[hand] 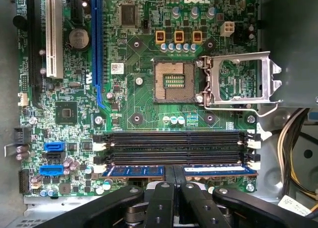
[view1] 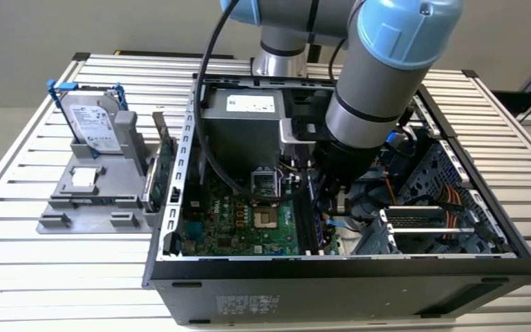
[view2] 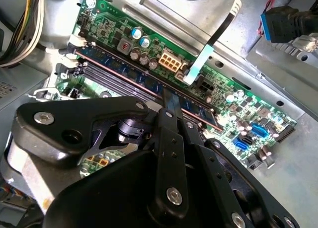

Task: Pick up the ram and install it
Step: 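Press down the ram until it locks into place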

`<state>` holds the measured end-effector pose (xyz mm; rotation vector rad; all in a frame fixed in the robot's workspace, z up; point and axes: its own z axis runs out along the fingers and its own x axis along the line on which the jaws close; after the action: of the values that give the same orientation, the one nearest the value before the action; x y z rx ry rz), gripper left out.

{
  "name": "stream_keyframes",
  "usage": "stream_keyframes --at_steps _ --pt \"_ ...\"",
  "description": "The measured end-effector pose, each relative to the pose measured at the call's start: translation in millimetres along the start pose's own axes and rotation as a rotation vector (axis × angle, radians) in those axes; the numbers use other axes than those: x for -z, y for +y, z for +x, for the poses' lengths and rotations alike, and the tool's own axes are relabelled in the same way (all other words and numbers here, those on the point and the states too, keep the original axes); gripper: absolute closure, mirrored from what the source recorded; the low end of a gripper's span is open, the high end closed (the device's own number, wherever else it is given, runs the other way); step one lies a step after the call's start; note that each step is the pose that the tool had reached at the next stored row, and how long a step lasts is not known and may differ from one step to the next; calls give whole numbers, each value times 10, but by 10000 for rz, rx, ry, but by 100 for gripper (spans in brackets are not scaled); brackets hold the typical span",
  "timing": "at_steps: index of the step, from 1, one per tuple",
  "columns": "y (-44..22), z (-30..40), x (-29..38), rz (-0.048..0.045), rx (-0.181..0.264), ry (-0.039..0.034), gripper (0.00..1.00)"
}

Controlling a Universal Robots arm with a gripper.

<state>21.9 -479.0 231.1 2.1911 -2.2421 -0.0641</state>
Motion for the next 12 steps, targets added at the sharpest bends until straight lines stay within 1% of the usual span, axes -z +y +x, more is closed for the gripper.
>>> stream_keyframes --at_steps 12 --pt "-1 1 -26 0 0 0 100"
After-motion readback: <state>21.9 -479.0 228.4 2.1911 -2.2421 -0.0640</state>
